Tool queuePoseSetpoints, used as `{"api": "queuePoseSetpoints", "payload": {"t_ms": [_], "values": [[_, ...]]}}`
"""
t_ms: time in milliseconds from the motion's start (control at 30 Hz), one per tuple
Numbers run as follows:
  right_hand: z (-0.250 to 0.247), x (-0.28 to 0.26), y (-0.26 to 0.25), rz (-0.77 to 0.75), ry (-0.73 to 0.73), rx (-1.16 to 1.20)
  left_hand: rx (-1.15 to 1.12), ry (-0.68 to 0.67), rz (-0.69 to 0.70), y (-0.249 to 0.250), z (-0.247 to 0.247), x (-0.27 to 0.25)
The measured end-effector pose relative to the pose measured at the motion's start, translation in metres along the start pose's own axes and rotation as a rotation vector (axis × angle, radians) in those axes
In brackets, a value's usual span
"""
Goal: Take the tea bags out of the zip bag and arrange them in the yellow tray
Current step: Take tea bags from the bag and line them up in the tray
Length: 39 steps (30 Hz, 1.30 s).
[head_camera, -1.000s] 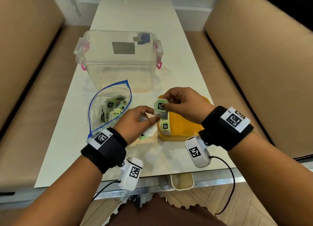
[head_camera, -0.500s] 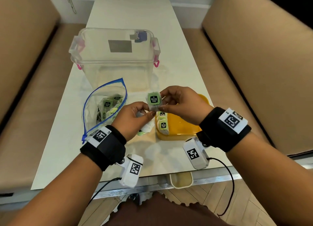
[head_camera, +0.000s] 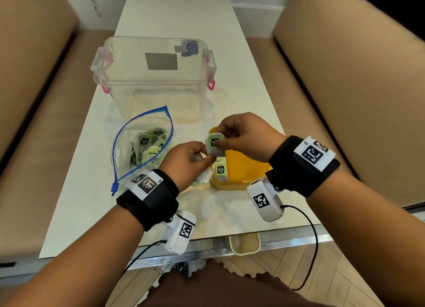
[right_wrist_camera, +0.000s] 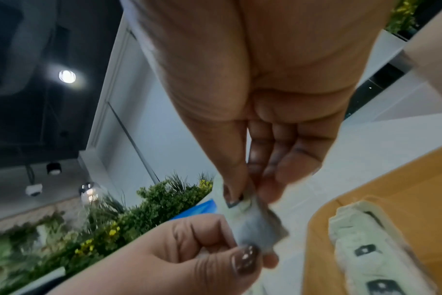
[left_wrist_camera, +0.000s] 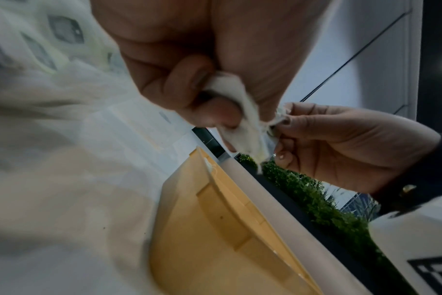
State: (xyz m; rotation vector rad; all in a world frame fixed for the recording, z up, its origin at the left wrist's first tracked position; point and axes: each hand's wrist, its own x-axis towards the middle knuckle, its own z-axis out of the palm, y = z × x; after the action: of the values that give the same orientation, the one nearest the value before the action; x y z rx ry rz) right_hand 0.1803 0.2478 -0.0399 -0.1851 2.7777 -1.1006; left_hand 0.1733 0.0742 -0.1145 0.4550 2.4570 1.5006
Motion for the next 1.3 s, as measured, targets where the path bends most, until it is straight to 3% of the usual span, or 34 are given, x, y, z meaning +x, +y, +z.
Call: {"api": "queuePoseSetpoints", "payload": {"t_ms": [167,333,433,800,1300], "values": [[-0.003,0.003,0.014,0.142,-0.188,-0.056,0.262,0.101,-0.117,-0.008,0.004,0.005],[0.013,0.002,0.027,0.206,-0.436,-0.291,0.308,0.053,-0.162,-0.014,0.011,0.007],[0.026,0.004,0.03,0.222,-0.503,-0.436,0.336,0.033,-0.173,-0.017,0.014,0.008],[0.051,0.014,0.03,0.132,-0.538,-0.71,0.327,0.036,-0.163,-0.014,0.015,0.005],[0.049,0.016,0.026,0.254,-0.383,-0.62,0.291,0.034,-0.173,-0.013,0.017,0.003]]}}
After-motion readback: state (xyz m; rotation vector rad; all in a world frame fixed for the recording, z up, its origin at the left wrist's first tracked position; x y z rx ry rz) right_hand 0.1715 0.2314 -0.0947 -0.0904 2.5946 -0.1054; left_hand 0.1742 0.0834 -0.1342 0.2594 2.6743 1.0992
